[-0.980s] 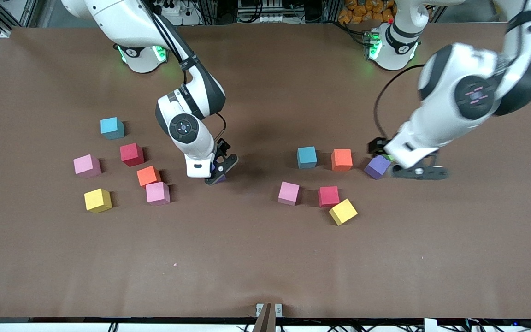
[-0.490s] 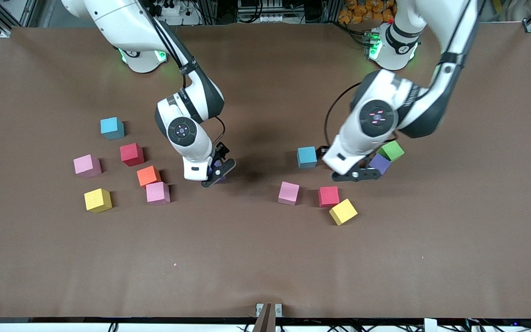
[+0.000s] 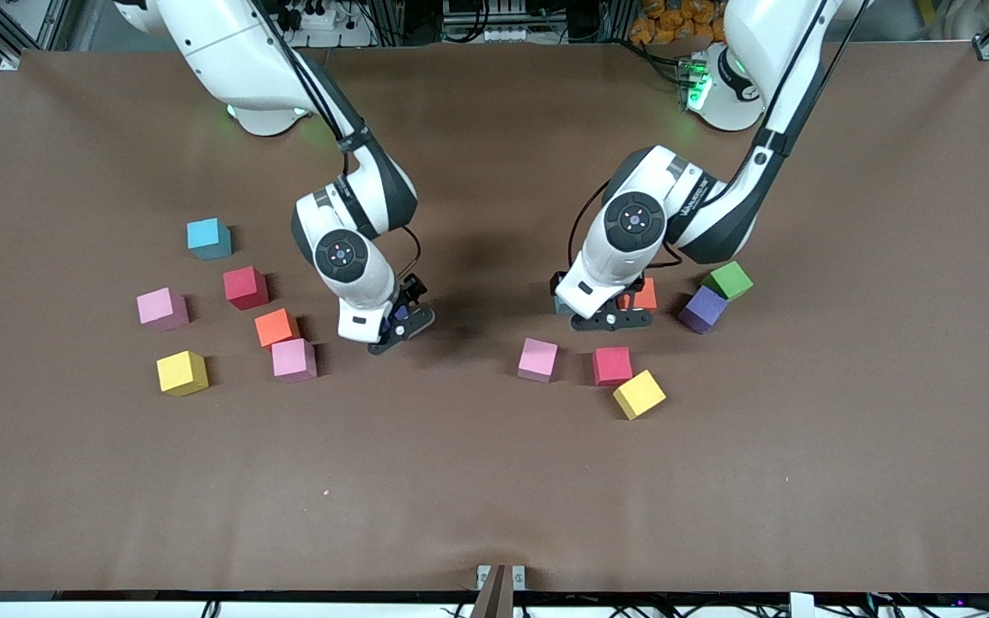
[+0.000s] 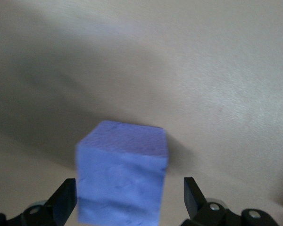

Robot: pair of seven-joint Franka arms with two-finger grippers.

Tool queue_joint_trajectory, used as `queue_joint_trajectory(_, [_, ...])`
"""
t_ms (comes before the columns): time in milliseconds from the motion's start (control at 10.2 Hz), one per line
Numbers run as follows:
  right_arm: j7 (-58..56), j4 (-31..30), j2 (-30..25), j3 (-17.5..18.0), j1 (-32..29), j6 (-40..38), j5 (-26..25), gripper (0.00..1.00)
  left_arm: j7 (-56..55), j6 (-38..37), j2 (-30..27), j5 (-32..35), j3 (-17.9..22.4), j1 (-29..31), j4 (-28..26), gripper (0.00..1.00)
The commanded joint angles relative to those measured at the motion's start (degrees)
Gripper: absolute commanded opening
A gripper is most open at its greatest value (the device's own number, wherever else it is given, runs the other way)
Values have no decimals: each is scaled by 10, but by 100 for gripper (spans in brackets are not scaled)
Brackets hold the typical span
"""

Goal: Form number 2 with 11 blocks
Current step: 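Grasp the purple block with the right gripper and cyan block with the left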

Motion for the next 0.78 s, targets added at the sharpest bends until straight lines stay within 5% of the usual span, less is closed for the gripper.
queue_joint_trajectory(0, [17, 6, 18, 5, -15, 15, 12, 100, -23, 39, 17, 16, 3, -16, -12, 100])
queue_joint_trajectory(686, [38, 41, 37, 5, -22, 17, 11, 100, -65, 85, 68, 17, 4, -30, -11, 100])
